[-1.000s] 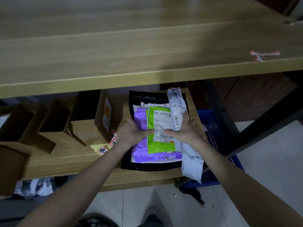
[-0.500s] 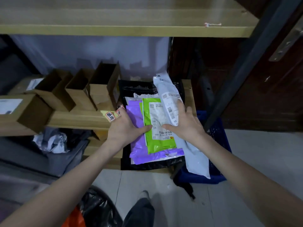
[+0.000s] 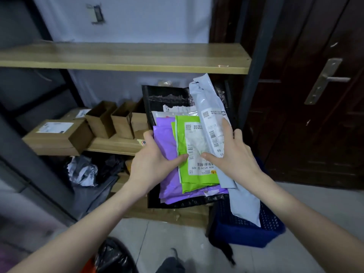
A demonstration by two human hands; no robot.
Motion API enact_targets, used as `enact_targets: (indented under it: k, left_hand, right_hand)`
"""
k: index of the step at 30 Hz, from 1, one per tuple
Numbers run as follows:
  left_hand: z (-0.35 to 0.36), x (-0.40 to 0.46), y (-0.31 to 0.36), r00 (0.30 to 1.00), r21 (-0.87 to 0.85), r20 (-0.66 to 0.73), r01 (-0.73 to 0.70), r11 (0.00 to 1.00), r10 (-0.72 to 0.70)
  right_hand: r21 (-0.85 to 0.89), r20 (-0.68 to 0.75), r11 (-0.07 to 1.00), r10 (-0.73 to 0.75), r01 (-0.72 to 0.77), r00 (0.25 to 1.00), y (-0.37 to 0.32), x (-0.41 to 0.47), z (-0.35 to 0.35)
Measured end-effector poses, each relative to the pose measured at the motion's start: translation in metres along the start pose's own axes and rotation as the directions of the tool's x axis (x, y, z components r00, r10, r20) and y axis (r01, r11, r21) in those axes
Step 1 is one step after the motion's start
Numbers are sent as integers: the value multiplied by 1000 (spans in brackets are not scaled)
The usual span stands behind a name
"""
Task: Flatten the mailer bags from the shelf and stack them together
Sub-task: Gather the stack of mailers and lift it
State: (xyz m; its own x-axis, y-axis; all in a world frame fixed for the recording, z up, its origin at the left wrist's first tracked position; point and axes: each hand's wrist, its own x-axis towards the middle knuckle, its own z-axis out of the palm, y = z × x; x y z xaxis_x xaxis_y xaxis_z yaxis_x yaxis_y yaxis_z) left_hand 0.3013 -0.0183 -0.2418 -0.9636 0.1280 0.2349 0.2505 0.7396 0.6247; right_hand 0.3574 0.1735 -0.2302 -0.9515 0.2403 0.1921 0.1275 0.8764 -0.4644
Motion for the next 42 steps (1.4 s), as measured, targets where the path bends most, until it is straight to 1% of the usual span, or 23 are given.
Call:
enact_targets:
  k: [2, 6, 11, 15, 18, 21, 24, 28, 32, 38, 42]
  left_hand:
    - [-14, -4, 9, 999, 11, -37, -37, 999, 38]
    - [-39, -12, 25, 996, -6, -65, -66, 998, 65]
    - [-68, -27, 37, 989, 10, -108, -99, 995, 99]
    - [-89, -31, 51, 970, -20, -195, -154, 988, 147]
    - [-96, -28, 67, 952, -66, -245, -204, 977, 182]
    - [-94, -22, 87, 933, -98, -280, -260, 961, 224]
    - [-84, -15, 112, 922, -129, -280, -310, 942, 266]
    - [-58, -8, 151, 909, -156, -244, -382, 911, 339]
    - [-19, -4, 186, 902, -199, -152, -429, 881, 405]
    - [46, 2, 223, 895, -259, 18, -426, 867, 446]
    - [88, 13, 234, 888, -277, 83, -416, 866, 453]
  right_hand:
    - [6, -38, 1000, -12, 12, 999, -7, -7, -11]
    - [27, -40, 1000, -9, 10, 999, -18, -16, -31]
    - [34, -79, 997, -65, 68, 995, -33, -30, -54]
    - [14, -203, 989, -143, 149, 969, -46, -35, -78]
    - [-21, -318, 984, -176, 179, 932, -50, -34, -97]
    - [-50, -410, 983, -179, 174, 894, -46, -33, -117]
    - [-78, -464, 988, -156, 135, 872, -31, -35, -139]
    - [-87, -512, 996, -73, 33, 856, 0, -42, -166]
    - [-73, -533, 992, 46, -100, 845, 39, -55, -183]
    - [-41, -511, 959, 222, -282, 830, 98, -66, -192]
    - [-33, -493, 940, 279, -338, 824, 135, -55, -185]
